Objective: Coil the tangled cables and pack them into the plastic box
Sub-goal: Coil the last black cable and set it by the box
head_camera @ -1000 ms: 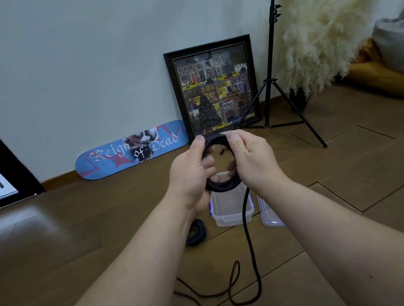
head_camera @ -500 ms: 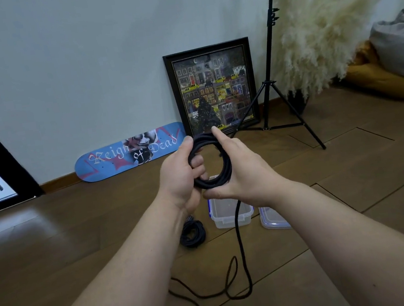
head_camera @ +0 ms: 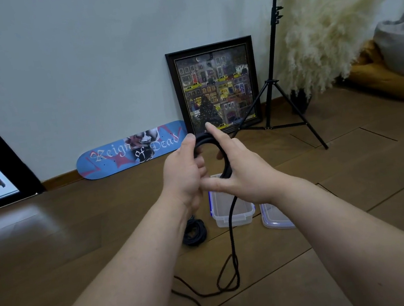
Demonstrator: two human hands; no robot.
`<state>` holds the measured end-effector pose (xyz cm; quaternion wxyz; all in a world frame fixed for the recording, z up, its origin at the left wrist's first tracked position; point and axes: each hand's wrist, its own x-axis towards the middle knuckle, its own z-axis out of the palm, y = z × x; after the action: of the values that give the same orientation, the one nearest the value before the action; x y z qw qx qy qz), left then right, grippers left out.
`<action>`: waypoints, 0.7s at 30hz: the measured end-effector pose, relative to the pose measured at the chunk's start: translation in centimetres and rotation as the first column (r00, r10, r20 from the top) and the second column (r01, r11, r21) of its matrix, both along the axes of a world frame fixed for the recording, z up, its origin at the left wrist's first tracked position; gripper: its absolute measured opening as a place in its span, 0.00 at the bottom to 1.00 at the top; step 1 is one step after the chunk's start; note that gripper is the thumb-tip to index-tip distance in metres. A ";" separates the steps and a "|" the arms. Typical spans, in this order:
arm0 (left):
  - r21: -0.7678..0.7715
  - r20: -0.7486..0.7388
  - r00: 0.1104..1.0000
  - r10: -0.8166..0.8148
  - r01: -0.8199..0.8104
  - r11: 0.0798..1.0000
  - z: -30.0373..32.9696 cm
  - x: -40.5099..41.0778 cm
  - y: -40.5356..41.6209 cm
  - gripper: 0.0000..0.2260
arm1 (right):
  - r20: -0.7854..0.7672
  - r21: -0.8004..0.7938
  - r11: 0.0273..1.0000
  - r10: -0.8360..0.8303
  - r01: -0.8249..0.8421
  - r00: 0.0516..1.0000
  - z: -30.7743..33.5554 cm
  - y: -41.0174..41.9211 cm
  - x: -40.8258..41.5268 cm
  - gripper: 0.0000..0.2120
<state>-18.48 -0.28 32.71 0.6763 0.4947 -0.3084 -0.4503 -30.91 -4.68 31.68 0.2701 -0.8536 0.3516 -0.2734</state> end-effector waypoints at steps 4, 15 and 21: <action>-0.032 -0.040 0.998 -0.050 0.049 0.998 -0.1 -0.1 0.0 0.13 | 0.205 -0.068 0.995 -0.058 0.073 0.977 -1.1 -0.4 0.5 0.22; 0.027 -0.066 0.957 -0.283 0.285 0.958 -0.5 -1.3 -0.3 0.15 | 0.565 0.160 0.969 -0.246 0.188 0.787 -2.2 -1.2 0.8 0.10; 0.055 -0.088 0.946 -0.312 0.317 0.947 0.1 -0.6 -0.2 0.17 | 0.576 0.178 0.970 -0.240 0.166 0.782 -2.1 -1.2 1.0 0.11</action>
<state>-19.08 -0.48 32.85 0.5901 0.4438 -0.3412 -0.5818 -29.90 -5.90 29.60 0.3851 -0.6650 0.3550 -0.5325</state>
